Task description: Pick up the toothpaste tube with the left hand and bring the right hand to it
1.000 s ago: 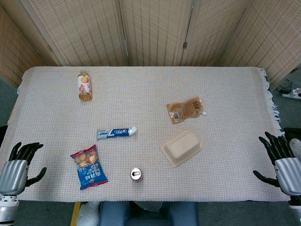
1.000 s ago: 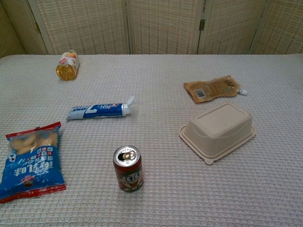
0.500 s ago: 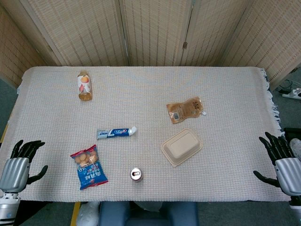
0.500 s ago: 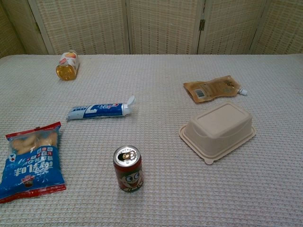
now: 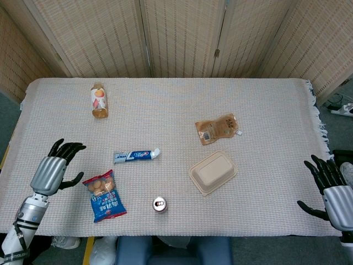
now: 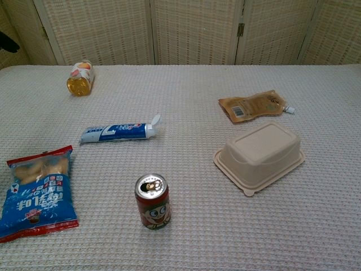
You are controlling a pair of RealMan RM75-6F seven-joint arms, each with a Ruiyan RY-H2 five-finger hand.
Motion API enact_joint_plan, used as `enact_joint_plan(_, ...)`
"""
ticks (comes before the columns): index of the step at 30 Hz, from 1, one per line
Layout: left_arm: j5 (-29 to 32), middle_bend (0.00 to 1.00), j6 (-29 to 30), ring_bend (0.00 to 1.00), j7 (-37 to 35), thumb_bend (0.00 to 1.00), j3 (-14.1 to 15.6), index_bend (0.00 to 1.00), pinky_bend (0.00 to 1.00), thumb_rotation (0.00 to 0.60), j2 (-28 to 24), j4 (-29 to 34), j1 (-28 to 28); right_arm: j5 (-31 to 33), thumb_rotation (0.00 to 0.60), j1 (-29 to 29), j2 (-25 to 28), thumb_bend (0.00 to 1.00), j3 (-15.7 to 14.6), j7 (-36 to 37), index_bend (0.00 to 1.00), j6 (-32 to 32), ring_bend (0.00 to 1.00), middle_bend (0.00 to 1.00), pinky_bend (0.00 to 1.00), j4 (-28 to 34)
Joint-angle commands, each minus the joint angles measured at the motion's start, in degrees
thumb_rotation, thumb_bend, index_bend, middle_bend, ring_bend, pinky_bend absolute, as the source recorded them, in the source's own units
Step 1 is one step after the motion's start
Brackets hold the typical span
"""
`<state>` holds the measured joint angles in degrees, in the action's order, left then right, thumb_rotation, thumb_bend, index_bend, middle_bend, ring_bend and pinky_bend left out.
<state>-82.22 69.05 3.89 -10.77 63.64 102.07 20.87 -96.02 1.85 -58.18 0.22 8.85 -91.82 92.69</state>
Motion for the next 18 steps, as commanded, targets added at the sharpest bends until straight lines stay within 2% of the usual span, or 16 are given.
enact_joint_plan(1, 4.5, 0.21, -6.0, 0.17, 0.5, 0.40, -2.9, 0.22, 0.02, 0.600, 2.7, -2.0, 5.6, -0.1, 0.600, -0.1, 0.1, 0.21, 0.0, 0.0, 0.00, -0.2, 0.00, 0.00, 0.00, 0.1)
enact_joint_plan(9, 12.6, 0.21, -15.5, 0.17, 5.1, 0.40, -5.0, 0.24, 0.02, 0.600, 10.6, -9.5, 14.9, 0.3, 0.600, -0.1, 0.3, 0.21, 0.0, -0.3, 0.00, 0.2, 0.00, 0.00, 0.00, 0.3)
enact_joint_plan(18, 22.5, 0.21, -20.3, 0.17, 12.8, 0.40, -4.3, 0.24, 0.02, 0.600, 19.6, -18.8, 21.7, 1.4, 0.600, 0.2, 0.6, 0.21, 0.2, -0.4, 0.00, 1.4, 0.00, 0.00, 0.00, 0.4)
